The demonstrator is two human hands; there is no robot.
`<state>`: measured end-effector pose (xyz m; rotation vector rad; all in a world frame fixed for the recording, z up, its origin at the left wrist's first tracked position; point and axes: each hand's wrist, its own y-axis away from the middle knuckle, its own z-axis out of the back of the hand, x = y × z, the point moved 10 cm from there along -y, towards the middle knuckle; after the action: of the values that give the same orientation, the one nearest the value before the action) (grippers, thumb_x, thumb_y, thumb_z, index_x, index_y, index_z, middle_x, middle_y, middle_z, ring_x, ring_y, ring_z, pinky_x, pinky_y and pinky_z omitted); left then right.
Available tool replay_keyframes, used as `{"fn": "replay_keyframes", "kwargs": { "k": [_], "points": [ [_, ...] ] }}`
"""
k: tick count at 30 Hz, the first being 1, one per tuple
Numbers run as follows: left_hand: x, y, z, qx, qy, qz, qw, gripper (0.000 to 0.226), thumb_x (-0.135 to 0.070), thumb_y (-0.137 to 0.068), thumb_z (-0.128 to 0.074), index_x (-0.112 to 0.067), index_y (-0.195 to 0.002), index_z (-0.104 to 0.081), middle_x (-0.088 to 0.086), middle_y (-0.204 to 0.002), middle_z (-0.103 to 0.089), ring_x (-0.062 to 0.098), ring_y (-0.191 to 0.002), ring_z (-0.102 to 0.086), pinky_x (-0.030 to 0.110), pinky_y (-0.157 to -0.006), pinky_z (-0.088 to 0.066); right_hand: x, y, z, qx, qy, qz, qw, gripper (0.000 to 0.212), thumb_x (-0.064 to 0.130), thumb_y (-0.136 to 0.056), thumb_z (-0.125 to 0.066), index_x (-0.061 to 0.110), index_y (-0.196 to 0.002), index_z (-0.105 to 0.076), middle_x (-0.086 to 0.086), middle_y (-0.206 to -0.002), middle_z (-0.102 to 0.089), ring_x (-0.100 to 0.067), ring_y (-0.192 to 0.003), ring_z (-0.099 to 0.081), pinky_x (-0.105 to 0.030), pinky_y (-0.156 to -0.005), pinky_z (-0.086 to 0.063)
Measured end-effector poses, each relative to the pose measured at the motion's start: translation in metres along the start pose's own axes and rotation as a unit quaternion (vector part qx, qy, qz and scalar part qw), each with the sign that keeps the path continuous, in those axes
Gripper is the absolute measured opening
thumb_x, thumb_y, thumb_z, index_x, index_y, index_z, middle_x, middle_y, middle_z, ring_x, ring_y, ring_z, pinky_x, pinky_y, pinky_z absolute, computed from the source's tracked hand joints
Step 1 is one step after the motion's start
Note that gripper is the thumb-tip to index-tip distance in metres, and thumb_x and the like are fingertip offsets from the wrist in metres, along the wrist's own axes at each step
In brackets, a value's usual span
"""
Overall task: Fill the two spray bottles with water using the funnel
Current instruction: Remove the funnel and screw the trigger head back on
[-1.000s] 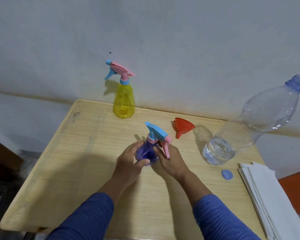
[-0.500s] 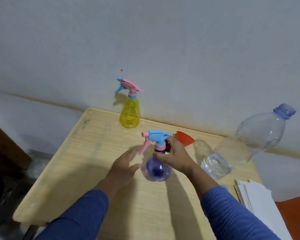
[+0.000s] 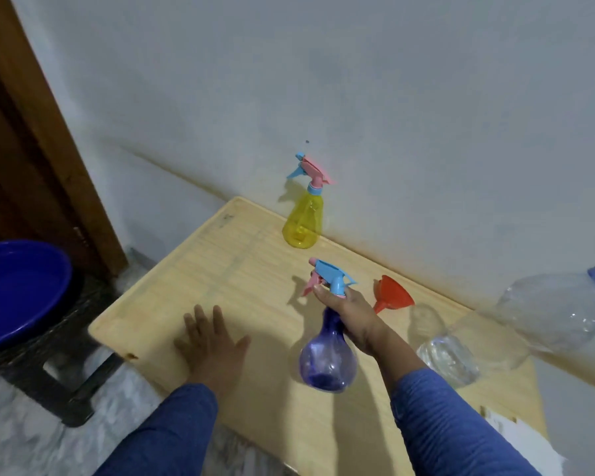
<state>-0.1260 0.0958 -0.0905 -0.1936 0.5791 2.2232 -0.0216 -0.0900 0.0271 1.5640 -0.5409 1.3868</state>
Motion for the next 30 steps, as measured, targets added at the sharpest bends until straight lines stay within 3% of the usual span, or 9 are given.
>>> {"fn": "replay_keyframes", "kwargs": {
  "k": [3,5,8,11,13,16,20,30],
  "points": [
    [0.006,0.021,-0.005,-0.089,0.014,0.020,0.996,0.075,-0.060,-0.090,-0.021,-0.020,-0.149,0.003,0.012,-0.158,0.003,0.030,-0.145,0.005,0.052,-0.115,-0.003,-0.011,-0.001,-0.008,0.023,-0.038,-0.018,0.999,0.009,0.023,-0.092,-0.057,0.029,-0.095,-0.063,0.015,-0.052,-0.055,0.002,-0.047,-0.050,-0.013,-0.055,-0.037],
    [0.007,0.021,-0.009,-0.093,0.008,0.020,0.995,0.073,-0.059,-0.091,-0.017,-0.021,-0.149,0.005,0.011,-0.158,0.006,0.029,-0.145,0.007,0.051,-0.115,0.001,-0.020,-0.001,-0.007,0.008,-0.035,-0.036,0.999,0.011,0.016,-0.089,-0.061,0.025,-0.085,-0.065,0.009,-0.066,-0.061,-0.008,-0.059,-0.053,-0.016,-0.052,-0.043],
    [0.009,0.016,-0.012,-0.075,-0.018,0.028,0.997,0.070,-0.058,-0.093,-0.013,-0.023,-0.148,0.011,0.007,-0.157,0.016,0.027,-0.144,0.016,0.050,-0.115,0.006,-0.030,-0.002,-0.012,0.041,-0.066,-0.043,0.996,0.022,0.004,-0.089,-0.058,0.017,-0.103,-0.066,-0.006,-0.085,-0.065,-0.024,-0.074,-0.060,-0.019,-0.047,-0.048],
    [0.011,0.015,-0.013,-0.063,-0.025,0.035,0.997,0.070,-0.058,-0.093,-0.012,-0.024,-0.148,0.013,0.007,-0.156,0.020,0.027,-0.143,0.020,0.051,-0.114,0.008,-0.035,0.001,-0.018,0.083,-0.090,-0.060,0.991,0.026,-0.003,-0.091,-0.051,0.012,-0.110,-0.060,-0.012,-0.093,-0.059,-0.019,-0.068,-0.062,-0.017,-0.043,-0.045],
    [0.010,0.014,-0.015,-0.048,-0.024,0.035,0.998,0.070,-0.058,-0.093,-0.011,-0.024,-0.147,0.016,0.007,-0.155,0.024,0.027,-0.142,0.023,0.051,-0.113,0.011,-0.038,0.001,-0.019,0.097,-0.087,-0.063,0.989,0.031,-0.003,-0.091,-0.049,0.011,-0.118,-0.056,-0.013,-0.100,-0.059,-0.021,-0.074,-0.060,-0.017,-0.042,-0.046],
    [0.010,0.013,-0.015,-0.037,-0.025,0.037,0.998,0.070,-0.058,-0.093,-0.011,-0.024,-0.146,0.018,0.006,-0.153,0.027,0.027,-0.140,0.026,0.051,-0.112,0.013,-0.045,-0.004,-0.018,0.104,-0.072,-0.058,0.990,0.037,-0.002,-0.091,-0.050,0.014,-0.124,-0.056,-0.015,-0.103,-0.059,-0.020,-0.080,-0.060,-0.021,-0.051,-0.051],
    [0.010,0.013,-0.016,-0.024,-0.027,0.037,0.999,0.070,-0.059,-0.093,-0.011,-0.024,-0.146,0.020,0.007,-0.153,0.029,0.027,-0.139,0.029,0.051,-0.111,0.014,-0.051,-0.008,-0.018,0.093,-0.050,-0.067,0.992,0.033,0.003,-0.092,-0.052,0.013,-0.123,-0.057,-0.015,-0.092,-0.060,-0.006,-0.062,-0.061,-0.017,-0.048,-0.045],
    [0.009,0.012,-0.016,-0.011,-0.040,0.031,0.999,0.072,-0.060,-0.092,-0.009,-0.023,-0.145,0.022,0.009,-0.152,0.029,0.029,-0.139,0.028,0.052,-0.111,0.014,-0.053,-0.012,-0.012,0.051,-0.074,-0.086,0.992,0.025,0.015,-0.093,-0.058,0.022,-0.116,-0.063,-0.005,-0.063,-0.049,-0.005,-0.040,-0.046,-0.019,-0.041,-0.039]
  ]
}}
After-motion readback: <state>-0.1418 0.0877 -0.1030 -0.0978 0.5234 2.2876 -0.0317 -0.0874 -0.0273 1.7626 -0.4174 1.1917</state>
